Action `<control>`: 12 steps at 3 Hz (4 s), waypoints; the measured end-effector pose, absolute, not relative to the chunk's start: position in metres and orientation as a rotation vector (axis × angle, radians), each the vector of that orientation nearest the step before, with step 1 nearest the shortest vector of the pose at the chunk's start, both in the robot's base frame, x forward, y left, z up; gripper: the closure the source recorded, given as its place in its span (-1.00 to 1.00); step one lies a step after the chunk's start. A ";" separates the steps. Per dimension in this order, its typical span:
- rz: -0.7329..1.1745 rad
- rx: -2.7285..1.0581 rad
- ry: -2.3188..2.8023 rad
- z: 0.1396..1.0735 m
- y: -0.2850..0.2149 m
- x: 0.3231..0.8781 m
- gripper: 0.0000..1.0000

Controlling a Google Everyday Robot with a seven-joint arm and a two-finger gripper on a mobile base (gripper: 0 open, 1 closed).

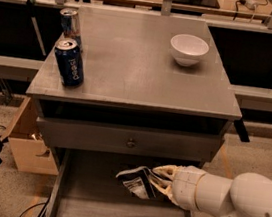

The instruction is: Place blue chip bag into middle drawer

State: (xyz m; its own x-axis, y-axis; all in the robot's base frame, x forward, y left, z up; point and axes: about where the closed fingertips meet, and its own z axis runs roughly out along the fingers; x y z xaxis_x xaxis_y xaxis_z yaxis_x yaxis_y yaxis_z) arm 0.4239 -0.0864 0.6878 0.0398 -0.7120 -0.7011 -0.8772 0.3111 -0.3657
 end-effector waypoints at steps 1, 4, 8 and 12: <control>0.322 -1.495 1.702 0.654 -0.050 0.425 1.00; 0.417 -1.554 1.664 0.619 0.000 0.432 0.63; 0.420 -1.563 1.656 0.620 0.004 0.431 -1.00; 0.028 -1.229 1.595 0.870 -0.130 0.408 -1.00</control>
Offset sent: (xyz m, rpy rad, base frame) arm 0.0114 0.0991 -0.0812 0.0466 0.1029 0.1638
